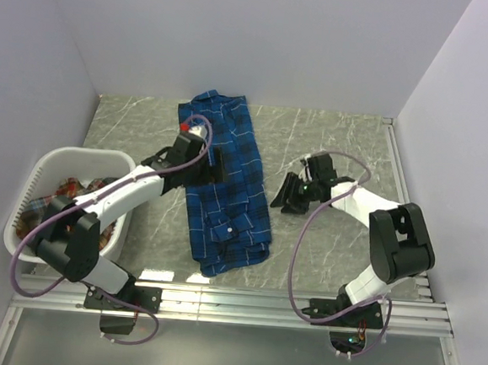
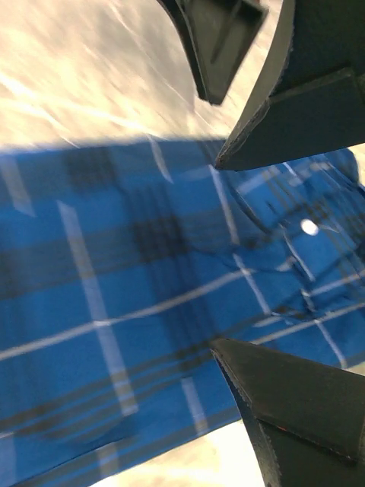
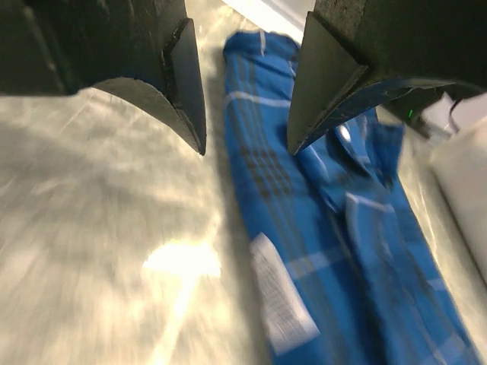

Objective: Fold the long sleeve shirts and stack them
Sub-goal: Fold the shirt

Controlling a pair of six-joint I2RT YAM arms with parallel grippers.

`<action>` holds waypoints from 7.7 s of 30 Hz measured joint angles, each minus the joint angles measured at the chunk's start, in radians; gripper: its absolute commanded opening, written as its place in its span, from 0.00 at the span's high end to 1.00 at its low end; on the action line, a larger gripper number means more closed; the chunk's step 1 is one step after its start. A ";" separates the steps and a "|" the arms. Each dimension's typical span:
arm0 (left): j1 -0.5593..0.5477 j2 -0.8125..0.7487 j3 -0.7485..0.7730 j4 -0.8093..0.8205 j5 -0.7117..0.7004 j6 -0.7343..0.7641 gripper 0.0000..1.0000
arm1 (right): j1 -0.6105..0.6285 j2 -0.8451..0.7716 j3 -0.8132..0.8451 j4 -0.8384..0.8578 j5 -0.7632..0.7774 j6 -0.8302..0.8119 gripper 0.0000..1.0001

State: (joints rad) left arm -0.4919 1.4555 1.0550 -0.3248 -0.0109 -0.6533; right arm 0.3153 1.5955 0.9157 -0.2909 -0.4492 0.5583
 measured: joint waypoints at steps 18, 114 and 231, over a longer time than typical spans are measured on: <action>-0.002 0.223 -0.073 0.005 0.028 -0.079 0.07 | 0.098 0.111 -0.056 0.011 -0.242 0.019 0.89; -0.016 -0.134 -0.473 -0.179 0.388 -0.206 0.94 | 0.165 -0.016 -0.237 0.077 -0.161 0.121 0.74; 0.206 0.165 0.150 -0.130 0.040 -0.013 0.13 | 0.107 0.283 0.330 0.122 -0.143 -0.126 0.50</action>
State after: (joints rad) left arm -0.2855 1.6203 1.2045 -0.4553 0.0292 -0.6662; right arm 0.4221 1.8786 1.2457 -0.1688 -0.5922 0.4324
